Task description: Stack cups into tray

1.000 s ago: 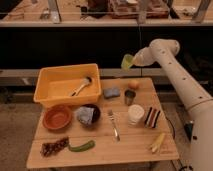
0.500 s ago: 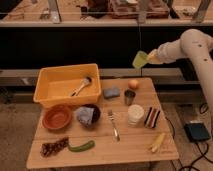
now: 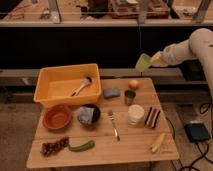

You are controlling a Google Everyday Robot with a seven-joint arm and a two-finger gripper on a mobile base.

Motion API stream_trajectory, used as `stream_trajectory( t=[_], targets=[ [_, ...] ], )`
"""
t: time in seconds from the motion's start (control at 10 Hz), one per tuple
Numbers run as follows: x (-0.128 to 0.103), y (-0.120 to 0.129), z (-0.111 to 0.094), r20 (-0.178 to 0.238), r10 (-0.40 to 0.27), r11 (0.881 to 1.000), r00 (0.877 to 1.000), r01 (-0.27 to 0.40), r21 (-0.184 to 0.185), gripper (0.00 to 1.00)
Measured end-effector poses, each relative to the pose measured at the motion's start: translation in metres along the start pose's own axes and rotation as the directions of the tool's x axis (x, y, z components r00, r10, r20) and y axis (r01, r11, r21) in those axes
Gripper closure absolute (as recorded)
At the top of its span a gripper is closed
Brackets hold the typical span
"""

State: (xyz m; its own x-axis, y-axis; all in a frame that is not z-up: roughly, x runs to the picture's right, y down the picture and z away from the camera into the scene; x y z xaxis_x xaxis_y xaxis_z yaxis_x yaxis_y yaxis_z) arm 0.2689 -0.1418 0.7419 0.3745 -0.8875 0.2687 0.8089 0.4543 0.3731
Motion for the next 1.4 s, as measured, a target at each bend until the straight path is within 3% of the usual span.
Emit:
stream_trajectory(
  t=[0.5, 0.7, 0.8, 1.1, 1.4],
  targets=[
    [-0.001, 0.001, -0.001, -0.005, -0.002, 1.000, 1.000, 0.002, -0.007, 0.81],
    [-0.008, 0.008, -0.012, -0.058, 0.004, 1.000, 0.998, -0.006, -0.025, 0.81],
    [-0.023, 0.018, -0.027, -0.085, 0.003, 0.999, 0.996, -0.006, -0.034, 0.81],
    [-0.060, 0.035, -0.048, -0.109, -0.016, 0.999, 0.994, 0.011, -0.051, 0.81],
    [-0.099, 0.049, -0.074, -0.073, -0.127, 0.992, 0.989, 0.124, -0.035, 0.81]
  ],
)
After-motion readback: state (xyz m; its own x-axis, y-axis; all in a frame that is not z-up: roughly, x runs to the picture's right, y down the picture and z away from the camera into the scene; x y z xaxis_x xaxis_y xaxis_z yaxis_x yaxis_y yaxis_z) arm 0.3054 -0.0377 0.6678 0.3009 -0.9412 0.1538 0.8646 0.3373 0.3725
